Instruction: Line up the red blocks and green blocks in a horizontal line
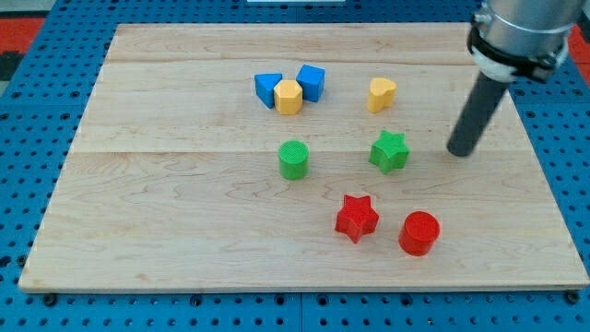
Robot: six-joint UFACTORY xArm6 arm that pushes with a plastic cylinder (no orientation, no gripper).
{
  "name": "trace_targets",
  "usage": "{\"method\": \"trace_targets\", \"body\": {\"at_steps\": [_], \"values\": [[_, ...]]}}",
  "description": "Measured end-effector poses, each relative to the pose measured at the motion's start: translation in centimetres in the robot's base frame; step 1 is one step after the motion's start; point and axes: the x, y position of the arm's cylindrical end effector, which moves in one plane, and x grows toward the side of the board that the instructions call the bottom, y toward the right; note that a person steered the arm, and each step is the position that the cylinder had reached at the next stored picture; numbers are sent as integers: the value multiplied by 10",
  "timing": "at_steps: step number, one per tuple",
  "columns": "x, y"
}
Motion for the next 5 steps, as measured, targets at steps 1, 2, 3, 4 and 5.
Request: {"method": "trace_targets", "body": {"at_steps": [1,2,3,4,5], "values": [[-20,-97],[3,-81],[20,-33],[5,83],[83,58]]}}
